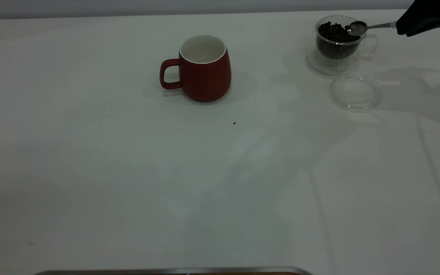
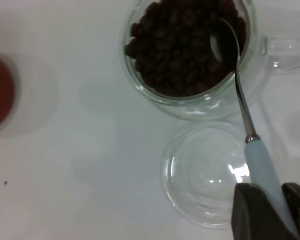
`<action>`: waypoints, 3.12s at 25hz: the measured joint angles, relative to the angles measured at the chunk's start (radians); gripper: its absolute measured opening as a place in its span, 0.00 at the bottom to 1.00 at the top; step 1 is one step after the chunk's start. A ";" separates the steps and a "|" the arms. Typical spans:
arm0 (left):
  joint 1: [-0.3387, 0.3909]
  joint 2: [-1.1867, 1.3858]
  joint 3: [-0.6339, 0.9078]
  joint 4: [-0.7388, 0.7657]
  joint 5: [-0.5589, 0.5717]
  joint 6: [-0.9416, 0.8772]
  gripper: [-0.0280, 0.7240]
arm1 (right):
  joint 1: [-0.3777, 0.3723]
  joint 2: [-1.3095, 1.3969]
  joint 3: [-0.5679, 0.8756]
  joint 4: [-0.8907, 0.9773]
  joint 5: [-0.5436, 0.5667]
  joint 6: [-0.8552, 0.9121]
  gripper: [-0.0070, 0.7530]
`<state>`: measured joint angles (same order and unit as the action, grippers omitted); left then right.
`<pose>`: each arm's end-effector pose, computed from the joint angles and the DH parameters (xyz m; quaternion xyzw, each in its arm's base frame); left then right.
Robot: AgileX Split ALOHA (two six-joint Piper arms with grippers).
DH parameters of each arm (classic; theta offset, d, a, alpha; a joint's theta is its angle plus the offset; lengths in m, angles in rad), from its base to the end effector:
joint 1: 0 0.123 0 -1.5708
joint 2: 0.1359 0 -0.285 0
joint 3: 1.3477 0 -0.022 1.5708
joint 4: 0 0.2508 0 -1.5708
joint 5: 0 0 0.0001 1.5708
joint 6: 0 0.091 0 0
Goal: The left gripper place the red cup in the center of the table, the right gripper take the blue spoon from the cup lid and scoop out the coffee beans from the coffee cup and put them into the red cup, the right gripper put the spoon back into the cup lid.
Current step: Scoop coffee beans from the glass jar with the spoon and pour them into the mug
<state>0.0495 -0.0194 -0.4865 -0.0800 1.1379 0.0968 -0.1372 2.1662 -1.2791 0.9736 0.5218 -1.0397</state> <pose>-0.0094 -0.0071 0.2675 0.0238 0.8703 -0.0039 0.4920 0.4187 -0.0199 0.0962 -0.0464 0.9521 0.1734 0.2477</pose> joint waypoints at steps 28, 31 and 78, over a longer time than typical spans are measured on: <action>0.000 0.000 0.000 0.000 0.000 -0.001 0.67 | 0.020 0.097 -0.070 -0.001 0.121 0.127 0.15; 0.000 0.000 0.000 0.000 0.000 -0.001 0.67 | 0.018 0.097 -0.070 0.004 0.138 0.162 0.15; 0.000 -0.001 0.000 0.000 0.000 -0.001 0.67 | -0.022 0.149 -0.071 0.154 0.298 0.244 0.15</action>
<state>0.0495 -0.0205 -0.4865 -0.0800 1.1379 0.0955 -0.1592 2.3157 -1.3501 1.1272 0.8198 -0.7961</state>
